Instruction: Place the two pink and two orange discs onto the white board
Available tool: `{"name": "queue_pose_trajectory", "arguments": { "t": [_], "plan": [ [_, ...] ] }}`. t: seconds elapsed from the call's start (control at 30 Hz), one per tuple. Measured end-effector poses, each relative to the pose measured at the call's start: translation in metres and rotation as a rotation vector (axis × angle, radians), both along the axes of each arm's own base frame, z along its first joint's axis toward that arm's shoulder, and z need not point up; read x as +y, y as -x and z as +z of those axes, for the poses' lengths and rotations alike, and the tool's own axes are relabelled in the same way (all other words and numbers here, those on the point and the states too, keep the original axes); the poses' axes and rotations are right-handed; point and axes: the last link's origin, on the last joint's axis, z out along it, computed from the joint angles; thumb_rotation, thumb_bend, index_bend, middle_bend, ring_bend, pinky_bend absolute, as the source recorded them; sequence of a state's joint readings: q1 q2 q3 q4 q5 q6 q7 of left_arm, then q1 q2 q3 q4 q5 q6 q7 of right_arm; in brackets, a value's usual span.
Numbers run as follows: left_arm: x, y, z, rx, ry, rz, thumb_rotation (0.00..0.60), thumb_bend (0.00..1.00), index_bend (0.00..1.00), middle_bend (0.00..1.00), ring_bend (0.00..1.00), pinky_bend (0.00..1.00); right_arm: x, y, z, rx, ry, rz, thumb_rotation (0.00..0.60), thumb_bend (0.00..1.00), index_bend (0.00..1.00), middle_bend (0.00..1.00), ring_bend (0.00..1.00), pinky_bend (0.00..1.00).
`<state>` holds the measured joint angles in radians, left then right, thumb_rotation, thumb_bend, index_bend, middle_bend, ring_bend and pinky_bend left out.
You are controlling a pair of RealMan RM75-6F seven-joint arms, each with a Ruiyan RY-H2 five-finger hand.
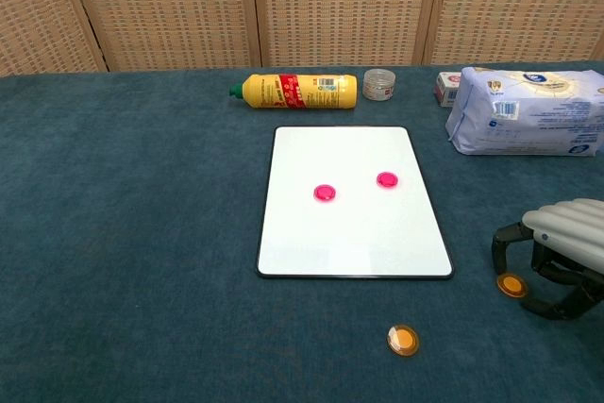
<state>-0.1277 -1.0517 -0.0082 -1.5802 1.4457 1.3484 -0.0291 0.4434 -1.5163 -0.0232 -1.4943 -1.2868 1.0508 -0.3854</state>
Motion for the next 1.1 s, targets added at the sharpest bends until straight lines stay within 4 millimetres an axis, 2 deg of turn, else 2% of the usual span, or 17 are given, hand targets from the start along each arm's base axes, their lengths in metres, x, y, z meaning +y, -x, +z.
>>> {"name": "queue_pose_trajectory", "arguments": {
  "t": [0.23,0.5,1.1],
  "plan": [
    [0.0002,0.0001,-0.0005,0.002,0.001,0.001,0.6,0.0,0.0,0.0,0.0,0.0,-0.0003,0.0044,-0.0002,0.0,-0.001,-0.013,0.6,0.36,0.42,0.93,0.93,1.0],
    [-0.0003,0.0002,-0.001,0.002,0.002,0.002,0.6,0.0,0.0,0.0,0.0,0.0,0.0002,0.0056,-0.0016,-0.014,-0.003,-0.017,0.6,0.36,0.51,0.93,0.93,1.0],
    [0.0003,0.0,-0.001,0.002,0.002,0.002,0.6,0.0,0.0,0.0,0.0,0.0,-0.003,-0.0014,0.0001,-0.097,0.008,-0.033,0.6,0.36,0.54,0.93,0.93,1.0]
  ]
}}
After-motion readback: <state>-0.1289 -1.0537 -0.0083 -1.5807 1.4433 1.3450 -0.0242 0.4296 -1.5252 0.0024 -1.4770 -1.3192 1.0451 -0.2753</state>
